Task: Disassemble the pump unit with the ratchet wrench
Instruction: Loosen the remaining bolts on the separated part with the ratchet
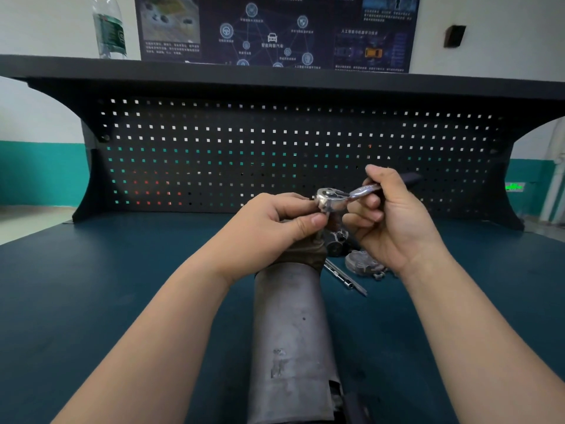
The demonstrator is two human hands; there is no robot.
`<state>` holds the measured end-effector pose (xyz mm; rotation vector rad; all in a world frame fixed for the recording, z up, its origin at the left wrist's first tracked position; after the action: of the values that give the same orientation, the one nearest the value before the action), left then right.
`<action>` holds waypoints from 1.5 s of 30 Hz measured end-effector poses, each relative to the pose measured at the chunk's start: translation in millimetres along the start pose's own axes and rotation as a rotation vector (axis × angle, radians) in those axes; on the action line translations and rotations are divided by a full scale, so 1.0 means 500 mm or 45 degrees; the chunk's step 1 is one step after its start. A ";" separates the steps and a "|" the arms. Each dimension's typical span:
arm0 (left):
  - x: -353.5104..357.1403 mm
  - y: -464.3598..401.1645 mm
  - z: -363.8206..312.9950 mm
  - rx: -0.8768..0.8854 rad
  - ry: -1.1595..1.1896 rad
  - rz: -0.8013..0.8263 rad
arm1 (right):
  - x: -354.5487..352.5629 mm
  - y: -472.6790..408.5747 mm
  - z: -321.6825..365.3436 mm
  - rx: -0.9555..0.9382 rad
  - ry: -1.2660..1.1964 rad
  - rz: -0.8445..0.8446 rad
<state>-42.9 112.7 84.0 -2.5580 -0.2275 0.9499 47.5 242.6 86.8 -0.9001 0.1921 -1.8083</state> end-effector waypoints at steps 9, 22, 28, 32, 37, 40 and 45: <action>0.001 -0.002 0.004 -0.010 -0.073 -0.101 | 0.046 0.099 -0.001 -0.865 0.639 -0.324; 0.003 -0.003 -0.001 0.023 -0.051 -0.021 | 0.029 0.030 -0.016 -0.200 -0.274 0.082; 0.008 -0.007 -0.001 0.049 -0.034 -0.088 | 0.027 0.049 -0.014 -0.439 0.028 -0.168; 0.005 -0.003 0.001 0.031 -0.046 -0.068 | 0.108 0.127 -0.003 -1.195 1.228 0.014; 0.005 -0.004 0.004 0.052 -0.041 -0.078 | 0.081 0.110 0.000 -0.985 0.817 -0.069; 0.008 -0.007 0.003 0.061 -0.044 -0.099 | 0.043 0.065 -0.016 -0.504 -0.093 -0.027; 0.010 -0.010 0.002 0.033 -0.065 -0.102 | 0.012 0.026 -0.021 -0.097 -0.284 -0.103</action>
<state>-40.0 119.0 82.5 -2.4833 -0.3271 0.9822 49.5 228.8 75.6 -1.1702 0.0846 -1.7680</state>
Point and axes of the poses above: each hand's wrist, its own y-axis away from the middle knuckle, its own x-axis out of the palm, z = x × y, the point moved 4 cm from there along -y, towards the middle knuckle, and after that the axes turned 15 degrees about z, right-handed, at the moved point
